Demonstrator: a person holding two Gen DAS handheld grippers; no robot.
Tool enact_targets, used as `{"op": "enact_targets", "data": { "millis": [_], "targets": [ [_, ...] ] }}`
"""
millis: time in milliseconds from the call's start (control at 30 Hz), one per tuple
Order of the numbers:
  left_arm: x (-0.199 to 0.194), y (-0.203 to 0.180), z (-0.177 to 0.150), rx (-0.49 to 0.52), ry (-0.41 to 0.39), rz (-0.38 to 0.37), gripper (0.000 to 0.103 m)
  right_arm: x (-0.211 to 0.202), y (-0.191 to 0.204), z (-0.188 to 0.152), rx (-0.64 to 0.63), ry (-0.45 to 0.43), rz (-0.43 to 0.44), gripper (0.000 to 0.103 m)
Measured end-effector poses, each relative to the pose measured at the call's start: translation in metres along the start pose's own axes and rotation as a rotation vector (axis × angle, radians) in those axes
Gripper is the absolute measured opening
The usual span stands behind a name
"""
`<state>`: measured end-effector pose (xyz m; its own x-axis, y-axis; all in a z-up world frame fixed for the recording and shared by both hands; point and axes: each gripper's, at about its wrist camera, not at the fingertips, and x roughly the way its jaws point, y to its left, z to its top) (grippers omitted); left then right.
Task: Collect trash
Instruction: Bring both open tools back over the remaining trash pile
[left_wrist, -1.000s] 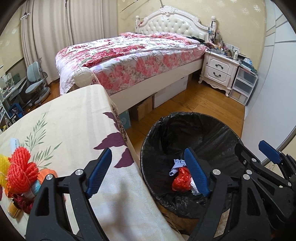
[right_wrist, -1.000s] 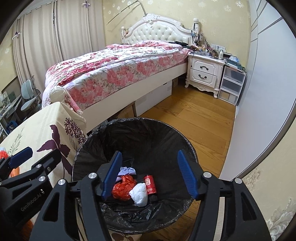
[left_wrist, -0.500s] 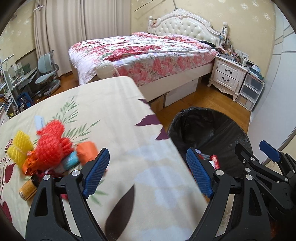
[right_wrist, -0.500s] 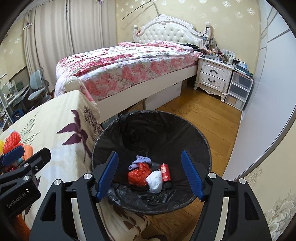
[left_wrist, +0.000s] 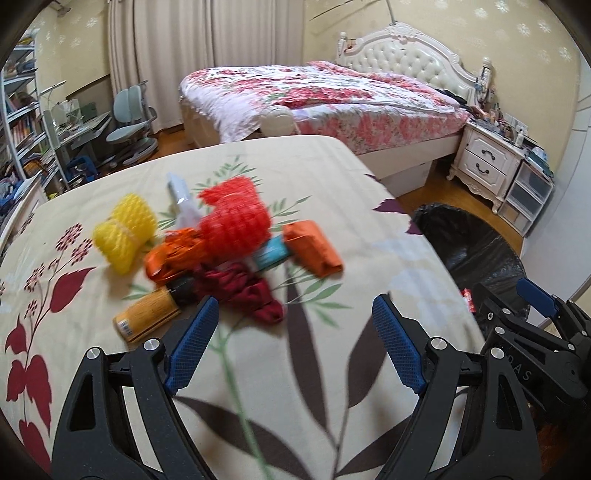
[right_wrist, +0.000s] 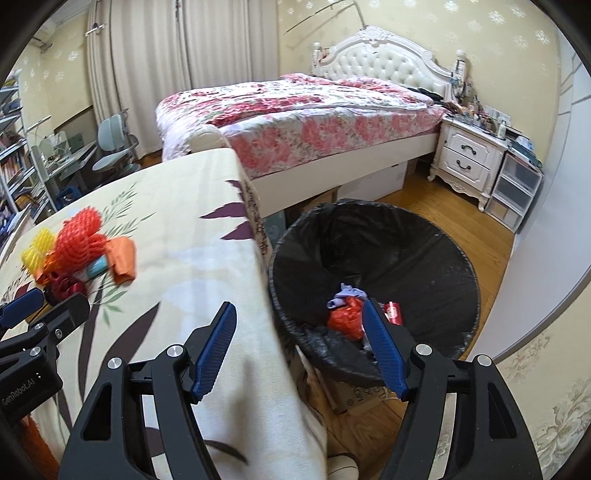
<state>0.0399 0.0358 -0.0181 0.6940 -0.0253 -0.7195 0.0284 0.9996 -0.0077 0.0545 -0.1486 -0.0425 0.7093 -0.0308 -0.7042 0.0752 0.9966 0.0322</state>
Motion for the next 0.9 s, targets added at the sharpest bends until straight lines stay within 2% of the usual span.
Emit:
{"op": "enact_targets", "data": {
  "millis": [533, 900],
  "targets": [
    [-0.012, 0.076, -0.022, -0.099, 0.027, 0.106, 0.083, -0.007, 0.066, -0.014, -0.121, 0.021, 0.101, 0.069],
    [-0.013, 0.108, -0.028, -0.134, 0.038, 0.152, 0.083, -0.002, 0.122, -0.009, -0.238, 0.026, 0.176, 0.068]
  ]
}}
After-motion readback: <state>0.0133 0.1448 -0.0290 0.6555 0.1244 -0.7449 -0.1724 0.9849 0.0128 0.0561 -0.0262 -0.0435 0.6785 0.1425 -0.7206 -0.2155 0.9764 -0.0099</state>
